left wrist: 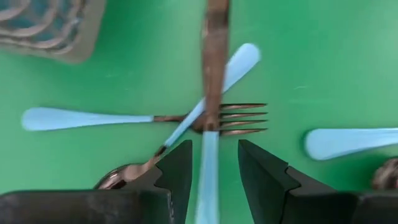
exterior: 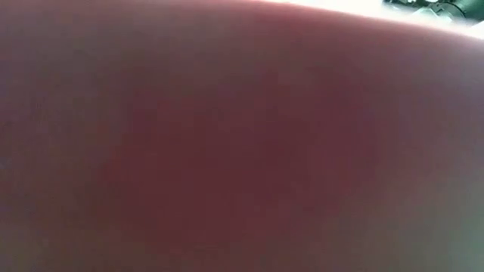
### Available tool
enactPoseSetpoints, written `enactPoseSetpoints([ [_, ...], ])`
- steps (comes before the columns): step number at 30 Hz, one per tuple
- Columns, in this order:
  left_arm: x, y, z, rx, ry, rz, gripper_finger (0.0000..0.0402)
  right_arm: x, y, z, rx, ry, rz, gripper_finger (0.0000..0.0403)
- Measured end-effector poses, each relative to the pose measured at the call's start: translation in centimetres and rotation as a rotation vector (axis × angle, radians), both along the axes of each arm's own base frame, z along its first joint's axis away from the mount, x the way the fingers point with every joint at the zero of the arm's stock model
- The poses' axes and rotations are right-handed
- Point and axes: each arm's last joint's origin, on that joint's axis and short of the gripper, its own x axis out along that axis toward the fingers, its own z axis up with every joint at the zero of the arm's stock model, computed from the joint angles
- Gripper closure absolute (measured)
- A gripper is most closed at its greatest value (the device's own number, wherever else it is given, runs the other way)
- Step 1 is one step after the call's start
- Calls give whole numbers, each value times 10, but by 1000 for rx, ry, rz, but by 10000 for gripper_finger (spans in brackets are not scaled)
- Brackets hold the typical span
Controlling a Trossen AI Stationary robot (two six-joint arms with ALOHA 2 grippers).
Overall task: Sort silverware
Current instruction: Put the blue knife into the utensil holder
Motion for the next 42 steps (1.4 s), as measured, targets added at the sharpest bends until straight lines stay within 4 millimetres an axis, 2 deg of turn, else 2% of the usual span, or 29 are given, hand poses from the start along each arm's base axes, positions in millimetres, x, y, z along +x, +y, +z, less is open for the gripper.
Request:
enactPoseSetpoints([
  [3,0,-1,-2,-8,8,1,272,0,0,0,-1,2,0,238],
  [9,6,-6,-19,-16,43,-13,272,0,0,-1,-1,9,-1,238],
  [16,7,-3,-31,46,87,19,272,0,0,-1,4,7,-4,238],
  [32,6,-3,-31,69,96,-33,272,0,0,-1,5,7,-4,238],
  [42,6,-13,-31,137,160,-74,273,0,0,0,6,0,-4,238],
])
